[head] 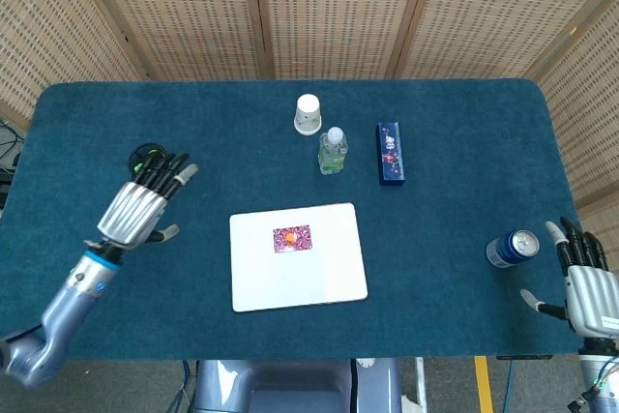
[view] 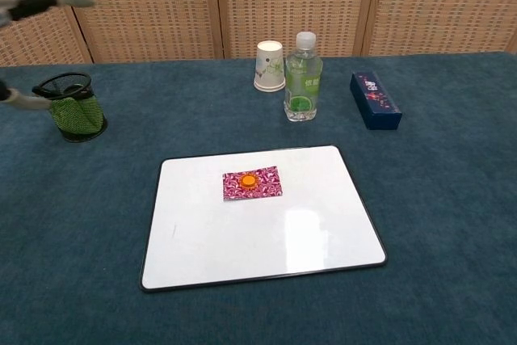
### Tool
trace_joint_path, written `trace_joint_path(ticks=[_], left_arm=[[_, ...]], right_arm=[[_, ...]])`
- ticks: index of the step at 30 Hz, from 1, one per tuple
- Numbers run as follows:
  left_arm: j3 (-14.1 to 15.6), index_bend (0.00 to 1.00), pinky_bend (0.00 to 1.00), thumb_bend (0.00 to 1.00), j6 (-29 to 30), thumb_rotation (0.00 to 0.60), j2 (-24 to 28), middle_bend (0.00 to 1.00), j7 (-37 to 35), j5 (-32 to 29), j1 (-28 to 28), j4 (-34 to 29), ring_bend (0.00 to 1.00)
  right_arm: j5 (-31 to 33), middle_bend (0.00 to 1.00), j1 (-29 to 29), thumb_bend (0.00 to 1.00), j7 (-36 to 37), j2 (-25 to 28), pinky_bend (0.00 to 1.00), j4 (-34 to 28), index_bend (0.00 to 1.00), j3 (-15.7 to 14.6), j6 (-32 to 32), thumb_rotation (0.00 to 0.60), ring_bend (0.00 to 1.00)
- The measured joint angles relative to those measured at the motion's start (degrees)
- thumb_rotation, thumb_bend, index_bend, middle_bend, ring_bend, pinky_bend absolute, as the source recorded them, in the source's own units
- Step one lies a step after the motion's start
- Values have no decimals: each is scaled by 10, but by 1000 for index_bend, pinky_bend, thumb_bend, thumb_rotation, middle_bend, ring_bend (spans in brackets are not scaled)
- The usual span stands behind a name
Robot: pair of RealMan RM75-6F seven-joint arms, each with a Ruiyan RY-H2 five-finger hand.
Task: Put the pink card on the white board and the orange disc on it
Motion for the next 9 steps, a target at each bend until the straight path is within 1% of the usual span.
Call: trace_joint_path(ticks=[1,4,7,9], left_arm=[[7,0,0,0,27,600,9,0,-9,0,26,-2,0],[23,0,0,0,85,600,24,0,-50,-2,87,2,0],[39,0,0,0,125,600,29,0,-104,-11,145,21,0],[48,0,0,0,135,600,30,0,-132,-22,177,33,0]], right_arm=[[0,0,0,0,-4,-1,0,0,53,0,2,600,0],[0,0,-1,0,-15,-6,0,-1,53,2,7,600,0],[2,0,-3,0,-20,-8,0,0,53,3,12,600,0],[1,0,-3,0,-22,-10,0,1,54,3,14,600,0]])
